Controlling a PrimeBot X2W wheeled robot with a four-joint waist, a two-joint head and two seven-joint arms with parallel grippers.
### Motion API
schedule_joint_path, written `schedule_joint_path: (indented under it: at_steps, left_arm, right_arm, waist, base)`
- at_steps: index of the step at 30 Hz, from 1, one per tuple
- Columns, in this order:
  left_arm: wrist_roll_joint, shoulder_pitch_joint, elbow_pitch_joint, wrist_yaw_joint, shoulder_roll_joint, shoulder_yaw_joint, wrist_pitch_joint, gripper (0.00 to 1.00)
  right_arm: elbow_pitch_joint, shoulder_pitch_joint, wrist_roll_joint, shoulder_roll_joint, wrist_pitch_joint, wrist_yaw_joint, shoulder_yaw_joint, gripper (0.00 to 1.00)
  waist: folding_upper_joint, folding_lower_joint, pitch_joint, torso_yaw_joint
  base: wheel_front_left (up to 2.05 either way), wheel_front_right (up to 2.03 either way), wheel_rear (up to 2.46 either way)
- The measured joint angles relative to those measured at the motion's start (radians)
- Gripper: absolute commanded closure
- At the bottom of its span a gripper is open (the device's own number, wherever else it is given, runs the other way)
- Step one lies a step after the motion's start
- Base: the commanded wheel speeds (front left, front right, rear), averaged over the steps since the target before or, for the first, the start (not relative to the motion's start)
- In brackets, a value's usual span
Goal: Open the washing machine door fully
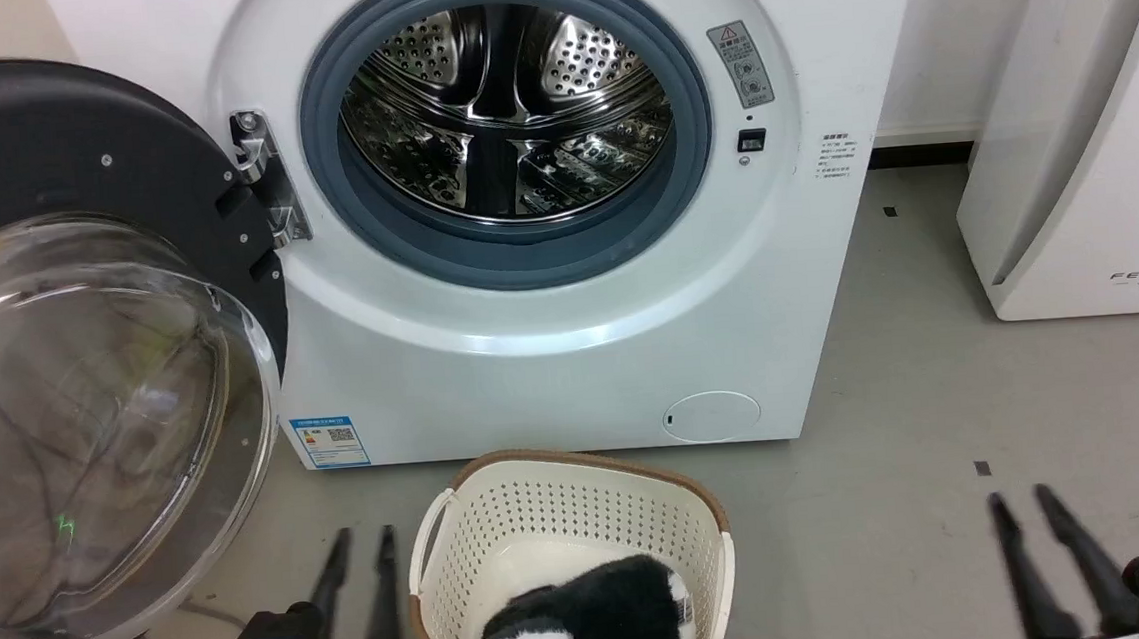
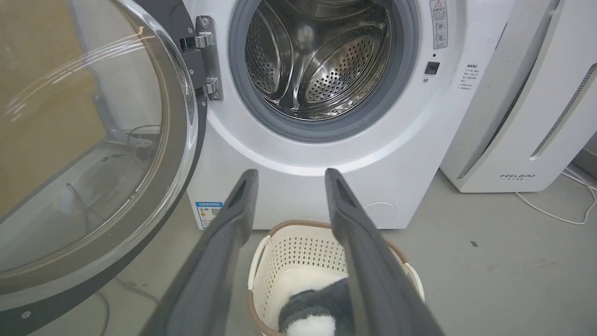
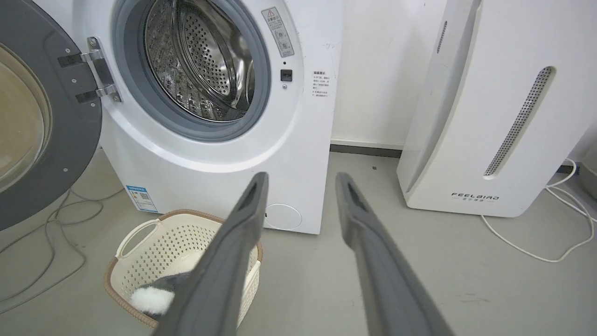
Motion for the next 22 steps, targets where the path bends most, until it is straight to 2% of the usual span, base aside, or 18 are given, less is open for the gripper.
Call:
schedule_joint_path:
  at_steps: [22]
  left_arm:
    - [0.021, 0.000, -0.015, -0.002, -0.007, 0.016, 0.026, 1.00]
  right_arm:
    - [0.026, -0.016, -0.004, 0.000, 0.001, 0.000, 0.013, 1.00]
  waist:
    - [0.0000, 0.0000, 0.004, -0.002]
  base:
    - [0.00, 0.00, 0.00]
